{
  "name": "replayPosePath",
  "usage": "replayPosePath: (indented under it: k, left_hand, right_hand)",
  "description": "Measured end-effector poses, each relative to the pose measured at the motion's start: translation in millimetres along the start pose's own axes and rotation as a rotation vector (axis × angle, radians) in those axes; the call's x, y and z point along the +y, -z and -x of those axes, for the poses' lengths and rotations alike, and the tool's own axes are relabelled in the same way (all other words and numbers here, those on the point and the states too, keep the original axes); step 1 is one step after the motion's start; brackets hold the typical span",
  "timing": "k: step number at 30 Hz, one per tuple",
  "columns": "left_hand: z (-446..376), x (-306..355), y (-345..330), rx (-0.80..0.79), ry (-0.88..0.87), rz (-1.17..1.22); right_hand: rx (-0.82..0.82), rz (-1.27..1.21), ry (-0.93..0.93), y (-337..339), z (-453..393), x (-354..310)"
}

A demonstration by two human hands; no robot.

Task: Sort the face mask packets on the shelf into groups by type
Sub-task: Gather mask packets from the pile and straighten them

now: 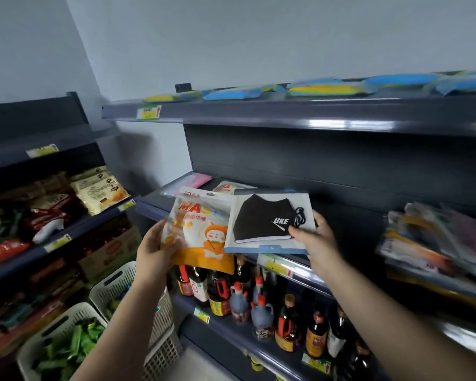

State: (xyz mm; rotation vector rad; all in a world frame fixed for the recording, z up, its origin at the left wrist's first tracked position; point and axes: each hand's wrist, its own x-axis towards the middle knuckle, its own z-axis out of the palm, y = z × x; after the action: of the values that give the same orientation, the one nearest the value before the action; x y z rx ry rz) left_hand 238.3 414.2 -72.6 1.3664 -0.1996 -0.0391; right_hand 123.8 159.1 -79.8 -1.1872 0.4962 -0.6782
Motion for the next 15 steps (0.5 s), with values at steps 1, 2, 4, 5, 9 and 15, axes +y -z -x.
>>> replayPosePath:
  k: [1, 2, 4, 5, 9, 15]
  left_hand:
    - [-7.8, -1.3, 6.7, -0.007, 0.005, -0.003]
    - [-14.8, -2.5, 12.2, -0.014, 0.008, -0.005]
    - [-28.8, -5.9, 21.6, -0.029, 0.012, -0.009]
    - [-35.8, -7.6, 25.0, -0.036, 0.017, -0.011]
    - [-63.8, -14.6, 29.7, -0.042, 0.043, -0.005]
    - [-105.7, -24.6, 24.2, -0.084, 0.072, -0.008]
  right_hand:
    - [0.022, -0.004, -0.008, -7.4, -0.9, 5.3]
    - [0.038, -0.005, -0.013, -14.3, -1.1, 8.6]
    - [0.073, -0.003, -0.021, -25.7, -3.4, 15.2]
    - [0.096, 0.002, -0.026, -29.7, -5.4, 18.1]
    - [0.176, 0.029, -0.026, -33.8, -18.4, 27.4]
    - [0.251, 0.105, -0.009, -31.0, -56.4, 38.8]
